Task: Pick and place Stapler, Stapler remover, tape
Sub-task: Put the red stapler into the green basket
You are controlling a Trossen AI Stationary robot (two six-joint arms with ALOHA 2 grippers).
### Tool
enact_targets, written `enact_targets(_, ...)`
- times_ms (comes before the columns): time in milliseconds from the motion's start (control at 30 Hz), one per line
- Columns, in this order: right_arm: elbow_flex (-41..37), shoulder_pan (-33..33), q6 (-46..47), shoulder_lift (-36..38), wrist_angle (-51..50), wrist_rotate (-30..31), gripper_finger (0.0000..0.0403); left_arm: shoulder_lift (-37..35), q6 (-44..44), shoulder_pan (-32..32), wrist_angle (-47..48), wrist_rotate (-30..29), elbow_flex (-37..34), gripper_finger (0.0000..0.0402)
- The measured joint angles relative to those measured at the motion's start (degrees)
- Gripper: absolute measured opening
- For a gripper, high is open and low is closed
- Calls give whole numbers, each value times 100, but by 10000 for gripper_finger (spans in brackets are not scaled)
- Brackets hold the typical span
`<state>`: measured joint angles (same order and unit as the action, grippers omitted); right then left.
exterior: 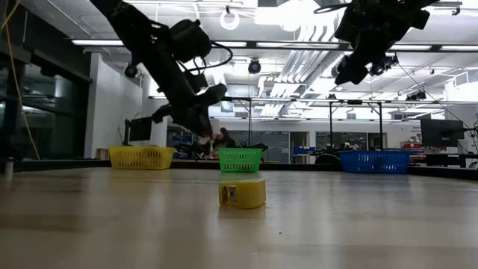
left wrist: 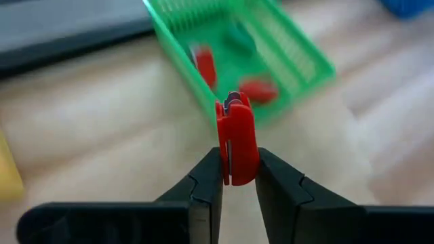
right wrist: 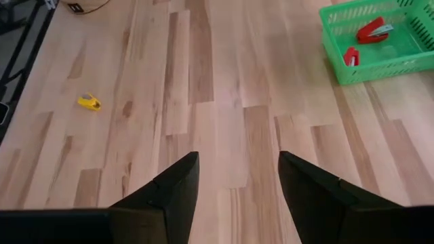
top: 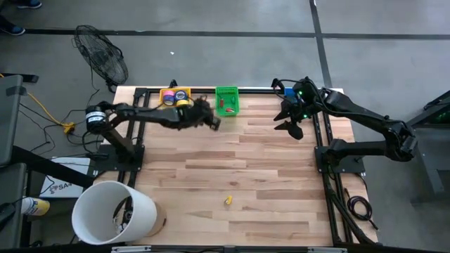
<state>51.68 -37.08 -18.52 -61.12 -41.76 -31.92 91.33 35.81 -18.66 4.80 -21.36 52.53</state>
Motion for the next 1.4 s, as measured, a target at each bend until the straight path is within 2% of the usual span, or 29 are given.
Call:
enact_targets(267, -2, 0, 49, 0, 14, 203, 193, 76, -90, -766, -1118, 194, 1, 57)
enact_targets(433, -2, 0, 72, 0, 127, 203, 193, 345, 32, -881, -1626, 309, 27, 55)
enact_targets(600, 0, 0, 214, 0, 310, 331, 193, 915, 42, -872, -1665, 568, 534, 55)
enact_targets(700, 0, 0, 227, 0, 306, 502, 193, 1238, 92, -872, -1443, 516, 945, 55)
enact_targets(933, 0, -2, 428, 0, 208, 545, 193, 1701, 446, -874, 232, 381, 1971, 55)
enact_targets(1033, 0, 0, 461, 0, 194, 544, 193, 1762, 561, -874, 467, 417, 2275, 65)
enact_targets(1233, 0, 0, 460, 0, 145, 544, 193, 1768, 562, -874, 572, 533, 2488, 115)
enact_targets(1400, 0, 0, 455, 0, 126, 544, 193, 1768, 565, -872, 586, 684, 2492, 128)
